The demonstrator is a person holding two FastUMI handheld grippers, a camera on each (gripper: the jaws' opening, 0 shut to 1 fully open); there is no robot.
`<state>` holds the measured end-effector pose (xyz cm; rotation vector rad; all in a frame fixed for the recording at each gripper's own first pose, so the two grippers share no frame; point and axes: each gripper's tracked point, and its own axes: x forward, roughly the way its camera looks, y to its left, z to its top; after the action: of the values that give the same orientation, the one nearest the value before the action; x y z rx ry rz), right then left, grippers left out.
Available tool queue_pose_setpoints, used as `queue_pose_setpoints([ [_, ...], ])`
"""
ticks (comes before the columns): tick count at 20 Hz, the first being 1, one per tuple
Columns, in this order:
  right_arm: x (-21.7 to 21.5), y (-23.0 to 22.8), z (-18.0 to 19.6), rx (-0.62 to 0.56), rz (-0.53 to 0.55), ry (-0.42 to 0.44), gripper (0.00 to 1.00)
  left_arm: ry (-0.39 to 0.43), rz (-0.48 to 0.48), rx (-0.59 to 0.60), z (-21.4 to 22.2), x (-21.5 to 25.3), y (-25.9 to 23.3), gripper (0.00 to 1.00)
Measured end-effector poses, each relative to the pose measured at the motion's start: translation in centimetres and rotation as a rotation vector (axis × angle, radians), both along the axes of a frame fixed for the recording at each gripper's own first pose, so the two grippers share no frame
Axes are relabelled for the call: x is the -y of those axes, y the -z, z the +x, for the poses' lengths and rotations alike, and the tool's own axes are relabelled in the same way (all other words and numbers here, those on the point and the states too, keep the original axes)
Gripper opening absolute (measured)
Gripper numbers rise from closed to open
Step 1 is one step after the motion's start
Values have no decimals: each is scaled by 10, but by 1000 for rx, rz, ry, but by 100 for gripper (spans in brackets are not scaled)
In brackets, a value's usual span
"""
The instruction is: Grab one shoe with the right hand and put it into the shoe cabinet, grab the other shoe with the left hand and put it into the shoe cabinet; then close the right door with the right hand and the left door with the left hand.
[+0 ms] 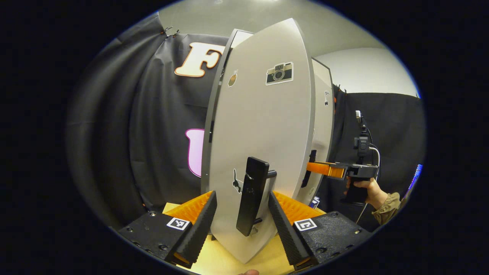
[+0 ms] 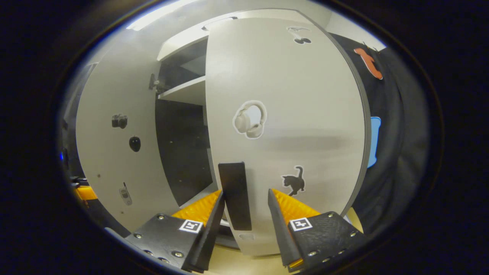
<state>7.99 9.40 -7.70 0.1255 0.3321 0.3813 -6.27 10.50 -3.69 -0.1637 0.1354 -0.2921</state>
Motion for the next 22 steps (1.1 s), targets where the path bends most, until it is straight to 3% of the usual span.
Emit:
queue_pose_setpoints([
  [16,101,-6,-19,20,-61,154,68,74,50,13,57,71,13,89],
  [22,149,-9,-28,20,-67,240,68,45,66,12,86,92,13,94],
])
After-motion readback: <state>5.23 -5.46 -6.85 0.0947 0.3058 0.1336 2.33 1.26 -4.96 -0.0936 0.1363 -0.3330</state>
